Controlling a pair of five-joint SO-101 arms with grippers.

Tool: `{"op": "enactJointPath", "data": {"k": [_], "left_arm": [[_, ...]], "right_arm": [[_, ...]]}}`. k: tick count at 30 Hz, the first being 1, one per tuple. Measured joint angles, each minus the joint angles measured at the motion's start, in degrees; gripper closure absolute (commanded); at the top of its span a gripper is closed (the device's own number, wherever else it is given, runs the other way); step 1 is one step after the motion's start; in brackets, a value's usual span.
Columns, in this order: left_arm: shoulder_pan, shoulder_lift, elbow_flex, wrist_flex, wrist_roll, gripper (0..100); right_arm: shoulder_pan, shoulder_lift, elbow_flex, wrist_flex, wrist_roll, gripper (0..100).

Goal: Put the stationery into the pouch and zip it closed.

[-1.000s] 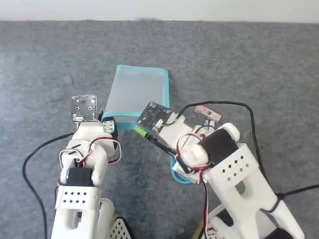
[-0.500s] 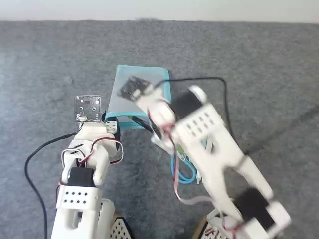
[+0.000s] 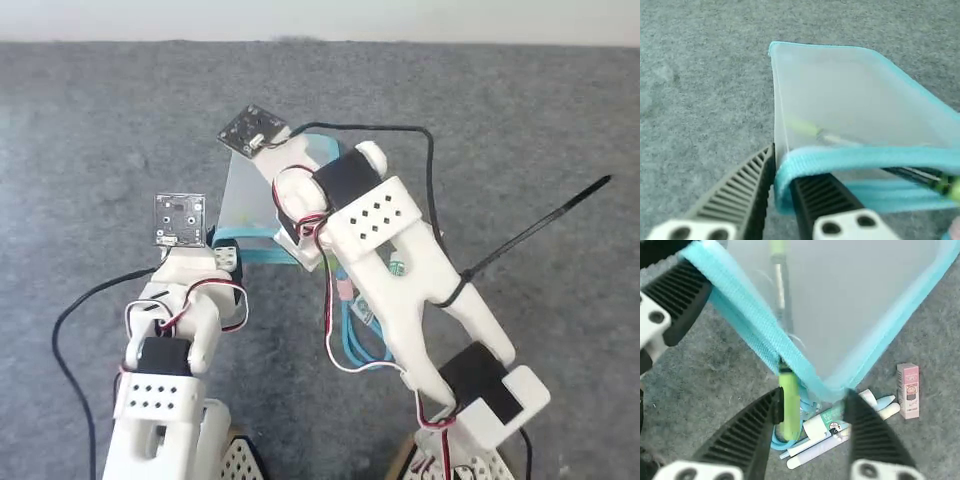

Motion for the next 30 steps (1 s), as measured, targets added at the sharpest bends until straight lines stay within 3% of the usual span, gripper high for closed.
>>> {"op": "enactJointPath", "data": {"k": [10,14,21,30], "left_arm": [[0.0,0.0,0.0,0.0,0.0,99],[0.0,0.0,0.0,0.0,0.0,99],[0.0,0.0,0.0,0.0,0.0,99],[0.0,0.0,0.0,0.0,0.0,99]], "right_arm": [[0.1,-4.1,0.0,-0.1,-0.4,66.3],[5.5,-13.9,1.4,-0.1,-1.8,66.3],[21.9,-17.8,22.5,-7.0,-6.9,66.2],[24.1,-15.6,43.9,-16.3,-12.7,66.4]]}}
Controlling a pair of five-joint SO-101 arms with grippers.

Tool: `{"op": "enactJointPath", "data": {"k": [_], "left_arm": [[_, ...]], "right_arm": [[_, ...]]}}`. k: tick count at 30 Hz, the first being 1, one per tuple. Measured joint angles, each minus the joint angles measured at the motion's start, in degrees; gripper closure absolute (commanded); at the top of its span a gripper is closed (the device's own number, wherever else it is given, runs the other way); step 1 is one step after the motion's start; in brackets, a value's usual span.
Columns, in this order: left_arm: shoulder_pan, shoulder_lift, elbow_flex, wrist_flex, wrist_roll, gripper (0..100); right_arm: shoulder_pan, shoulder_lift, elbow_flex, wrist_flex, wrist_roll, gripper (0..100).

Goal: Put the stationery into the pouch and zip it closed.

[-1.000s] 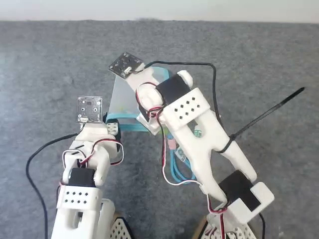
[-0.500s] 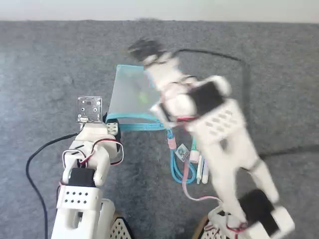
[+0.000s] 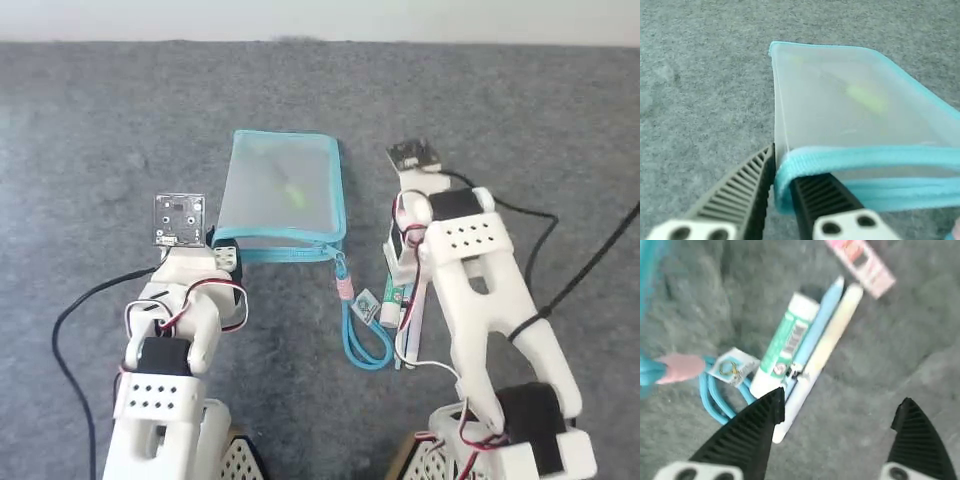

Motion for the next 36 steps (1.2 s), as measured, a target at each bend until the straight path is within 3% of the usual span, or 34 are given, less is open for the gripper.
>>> {"op": "enactJointPath", "data": {"k": [5,10,29,36], "left_arm": [[-0.1,0.0,0.0,0.0,0.0,99],[-0.1,0.0,0.0,0.0,0.0,99],[-0.1,0.0,0.0,0.0,0.0,99],[-0.1,0.0,0.0,0.0,0.0,99]], "right_arm": [[-0.2,0.1,7.8,-1.3,-2.9,67.5],[-0.3,0.1,15.0,-7.0,-3.3,77.9],[-2.7,0.4,20.4,-11.9,-5.0,76.3],[-2.7,0.3,23.6,-15.1,-5.0,88.2]]}}
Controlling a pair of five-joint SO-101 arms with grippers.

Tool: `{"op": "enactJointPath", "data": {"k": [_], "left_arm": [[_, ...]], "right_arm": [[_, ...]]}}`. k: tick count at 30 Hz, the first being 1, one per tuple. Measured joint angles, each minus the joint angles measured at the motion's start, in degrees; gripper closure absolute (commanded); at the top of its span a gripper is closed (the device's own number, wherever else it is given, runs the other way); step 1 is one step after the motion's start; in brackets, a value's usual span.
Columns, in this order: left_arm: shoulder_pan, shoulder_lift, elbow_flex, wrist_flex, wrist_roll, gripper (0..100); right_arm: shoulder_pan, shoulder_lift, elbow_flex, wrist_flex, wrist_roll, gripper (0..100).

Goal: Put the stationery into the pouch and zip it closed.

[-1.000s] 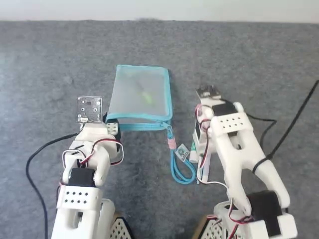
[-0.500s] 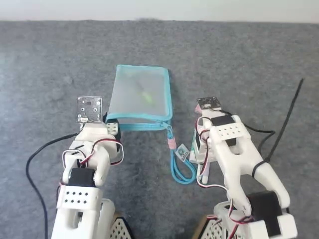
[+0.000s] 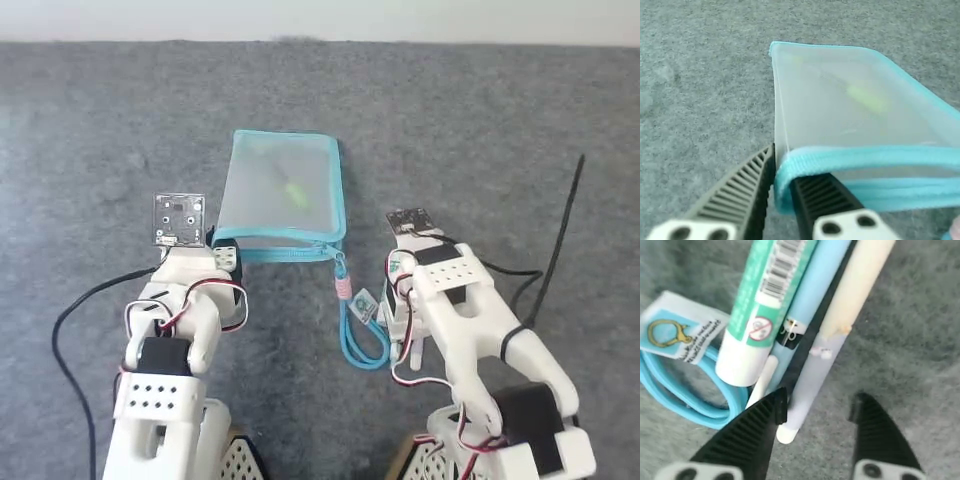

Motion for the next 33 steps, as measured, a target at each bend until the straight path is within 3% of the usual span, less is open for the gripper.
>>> {"op": "enactJointPath", "data": {"k": [7,10,17,21,26,33], "left_arm": [[0.0,0.0,0.0,0.0,0.0,99],[0.0,0.0,0.0,0.0,0.0,99],[0.0,0.0,0.0,0.0,0.0,99],[0.0,0.0,0.0,0.0,0.0,99],[0.0,0.0,0.0,0.0,0.0,99],[0.0,0.0,0.0,0.0,0.0,99]], "right_arm": [[0.3,0.0,1.2,-2.1,0.0,90.0],[2.0,0.0,1.2,-2.1,1.1,97.3],[12.6,-4.5,-5.9,5.6,19.2,99.1],[14.6,-11.5,-15.8,16.2,22.6,99.1],[11.5,-17.9,-28.4,29.3,23.3,99.1],[-4.4,-18.5,-37.0,35.9,23.6,99.1]]}}
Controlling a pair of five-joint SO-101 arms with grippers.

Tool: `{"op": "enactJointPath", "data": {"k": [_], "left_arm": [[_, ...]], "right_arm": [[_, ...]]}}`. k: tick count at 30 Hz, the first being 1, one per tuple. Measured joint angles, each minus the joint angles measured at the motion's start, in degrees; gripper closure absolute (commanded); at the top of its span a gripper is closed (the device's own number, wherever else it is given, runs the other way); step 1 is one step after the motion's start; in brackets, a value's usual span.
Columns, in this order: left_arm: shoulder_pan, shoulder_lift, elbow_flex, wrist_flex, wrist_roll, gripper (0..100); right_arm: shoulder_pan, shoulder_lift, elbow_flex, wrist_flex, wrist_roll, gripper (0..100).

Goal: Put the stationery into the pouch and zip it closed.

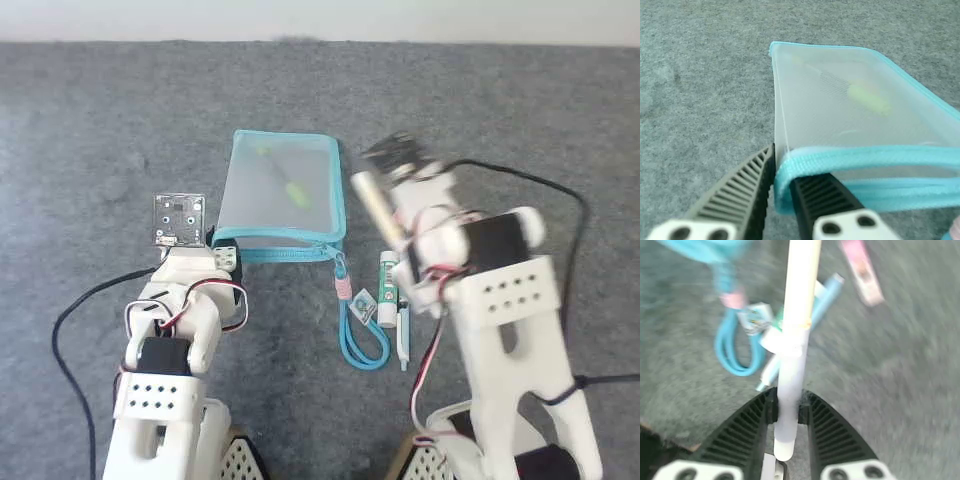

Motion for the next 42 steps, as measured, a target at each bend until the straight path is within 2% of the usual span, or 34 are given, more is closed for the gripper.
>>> {"op": "enactJointPath", "data": {"k": [6,12,17,27,42], "left_arm": [[0.0,0.0,0.0,0.0,0.0,99],[0.0,0.0,0.0,0.0,0.0,99],[0.0,0.0,0.0,0.0,0.0,99],[0.0,0.0,0.0,0.0,0.0,99],[0.0,0.0,0.0,0.0,0.0,99]], "right_arm": [[-11.7,0.6,-0.1,0.0,0.0,99.1],[-14.9,0.6,0.3,0.1,0.0,99.1],[-17.9,0.6,6.6,0.1,0.0,99.1],[-18.2,2.1,4.1,0.1,0.0,99.1],[-18.1,32.2,-20.7,0.1,-4.1,99.0]]}}
